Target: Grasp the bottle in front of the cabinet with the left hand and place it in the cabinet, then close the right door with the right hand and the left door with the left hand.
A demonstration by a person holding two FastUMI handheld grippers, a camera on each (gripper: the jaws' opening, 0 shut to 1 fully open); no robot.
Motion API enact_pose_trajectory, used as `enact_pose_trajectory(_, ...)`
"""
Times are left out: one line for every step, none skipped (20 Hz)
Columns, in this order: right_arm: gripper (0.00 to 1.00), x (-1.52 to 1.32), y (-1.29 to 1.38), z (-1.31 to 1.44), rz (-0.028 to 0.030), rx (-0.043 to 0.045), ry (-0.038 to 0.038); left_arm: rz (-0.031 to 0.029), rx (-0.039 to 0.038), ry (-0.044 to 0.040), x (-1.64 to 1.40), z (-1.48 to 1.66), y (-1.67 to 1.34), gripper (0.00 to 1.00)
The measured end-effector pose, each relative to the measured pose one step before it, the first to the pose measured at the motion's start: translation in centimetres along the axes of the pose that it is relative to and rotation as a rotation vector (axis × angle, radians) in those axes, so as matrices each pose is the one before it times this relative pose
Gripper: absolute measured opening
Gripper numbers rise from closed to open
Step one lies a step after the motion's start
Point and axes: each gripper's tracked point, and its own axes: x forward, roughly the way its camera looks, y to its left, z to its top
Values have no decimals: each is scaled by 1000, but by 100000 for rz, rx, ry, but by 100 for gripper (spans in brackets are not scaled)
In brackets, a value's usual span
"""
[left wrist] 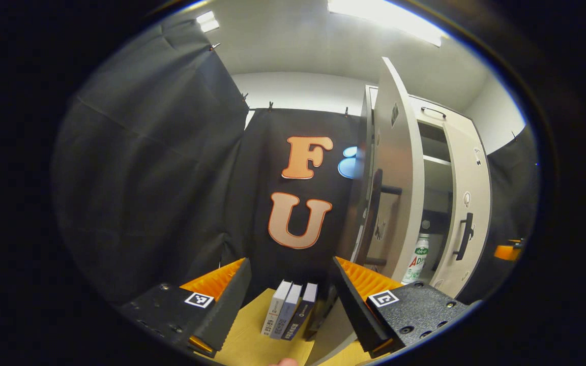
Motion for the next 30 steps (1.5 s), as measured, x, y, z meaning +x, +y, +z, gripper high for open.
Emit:
enact_pose_trajectory(96,-609,-175,-171,-1137,-838,-159,155,669,-307,610,126,-189,95)
enact_pose_trajectory(96,-592,-284,-240,-767,-295,9,353,1058,-163,482,36,-69,95)
enact_pose_trajectory(96,-546,-238,-307,-642,230,521,153,908,-418,389,101,-211,95)
enact_pose_trajectory(96,-447,-297,-313,-429,825,612,-92,647,-501,183,137,-423,95)
enact_pose_trajectory(96,-354,-420,-411,-400,1024,998,-391,428,-327,39,-26,-517,95)
enact_pose_trajectory(96,-296,-324,-471,-134,1072,1101,189,554,-105,-90,-116,-336,93)
enact_pose_trajectory(96,-68,-475,-470,-286,587,1070,925,1132,-1176,246,227,22,93)
enact_pose_trajectory(96,-526,15,184,-545,59,581,655,939,-513,-211,80,120,95)
enact_pose_trajectory(96,-165,-582,-174,-795,-266,607,364,962,-126,-57,0,-177,92)
enact_pose_trajectory(96,-184,-388,-172,-343,-254,542,-1149,1861,107,-13,59,-457,95)
enact_pose_trajectory(97,-284,-264,-33,-22,-125,231,-843,2200,-10,-135,191,-388,94)
enact_pose_trajectory(96,-177,-196,45,100,-109,-230,-419,1762,160,-96,22,-146,94)
enact_pose_trajectory(96,-174,-254,177,70,31,-310,-329,937,299,-164,67,-178,93)
enact_pose_trajectory(96,-22,-162,41,193,217,-52,-334,-42,449,-66,96,-225,94)
enact_pose_trajectory(96,-156,-132,120,184,405,145,-534,-755,568,-103,59,-302,89)
enact_pose_trajectory(96,-43,-134,57,299,472,-72,-860,-1093,373,-287,-168,-609,89)
enact_pose_trajectory(96,-195,-242,97,261,142,-142,-893,-1169,18,-233,-120,-759,89)
enact_pose_trajectory(96,-89,-294,90,-130,-428,-26,-1026,-853,207,-155,-37,-733,89)
enact_pose_trajectory(97,-226,-433,90,-394,-707,324,-1299,-373,59,-136,-54,-828,89)
enact_pose_trajectory(97,-101,-342,-12,-323,-723,305,-1205,-129,121,-143,-54,-813,94)
enact_pose_trajectory(97,-183,-363,160,-265,-626,232,-1144,205,-67,-146,-48,-864,94)
enact_pose_trajectory(97,-111,-266,98,-312,-533,26,-1126,293,-352,-87,23,-869,93)
enact_pose_trajectory(97,-335,-367,77,-350,-546,135,-781,75,-172,-109,-79,-833,94)
enact_pose_trajectory(96,-119,-259,95,-358,-576,133,-715,-181,-56,12,-169,-815,89)
enact_pose_trajectory(97,-256,-342,153,-576,-545,23,-1060,-431,-86,42,-115,-971,89)
enact_pose_trajectory(97,-58,-236,96,-639,-426,-170,-1576,-367,-365,168,-144,-865,89)
enact_pose_trajectory(97,1094,-622,-943,-792,-294,-204,-1649,-205,-566,113,-36,-813,89)
enact_pose_trajectory(96,-185,-349,-98,-877,-83,302,-1349,-439,-427,146,-236,-649,94)
enact_pose_trajectory(96,-161,-276,-167,-689,251,475,-1413,-632,-174,248,-241,-785,89)
enact_pose_trajectory(97,-84,-126,-74,-568,490,363,-1718,-663,185,275,-216,-940,89)
